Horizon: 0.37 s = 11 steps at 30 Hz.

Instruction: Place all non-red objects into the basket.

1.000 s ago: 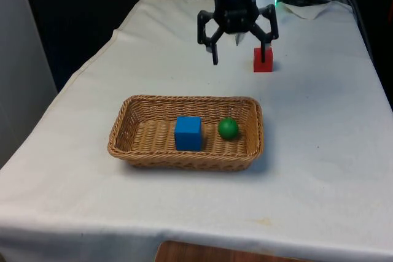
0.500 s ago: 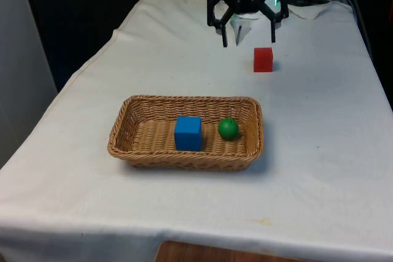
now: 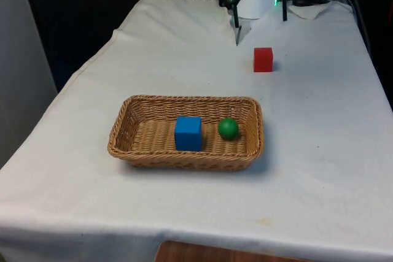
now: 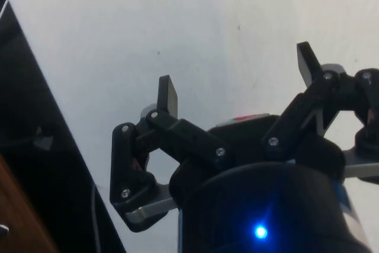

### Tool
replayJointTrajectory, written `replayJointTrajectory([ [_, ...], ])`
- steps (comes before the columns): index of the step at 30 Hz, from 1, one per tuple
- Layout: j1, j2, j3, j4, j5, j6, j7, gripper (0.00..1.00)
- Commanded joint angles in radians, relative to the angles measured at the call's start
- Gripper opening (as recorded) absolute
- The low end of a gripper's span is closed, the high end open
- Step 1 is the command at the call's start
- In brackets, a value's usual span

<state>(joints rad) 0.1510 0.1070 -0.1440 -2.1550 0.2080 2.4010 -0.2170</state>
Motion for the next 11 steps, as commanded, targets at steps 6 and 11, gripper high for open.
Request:
replayJointTrajectory([
  [6, 0.002, -0.058, 0.008, -0.053, -0.007, -0.003, 0.01, 1.0],
  [11, 0.001, -0.091, 0.014, -0.085, -0.004, -0.002, 0.01, 1.0],
])
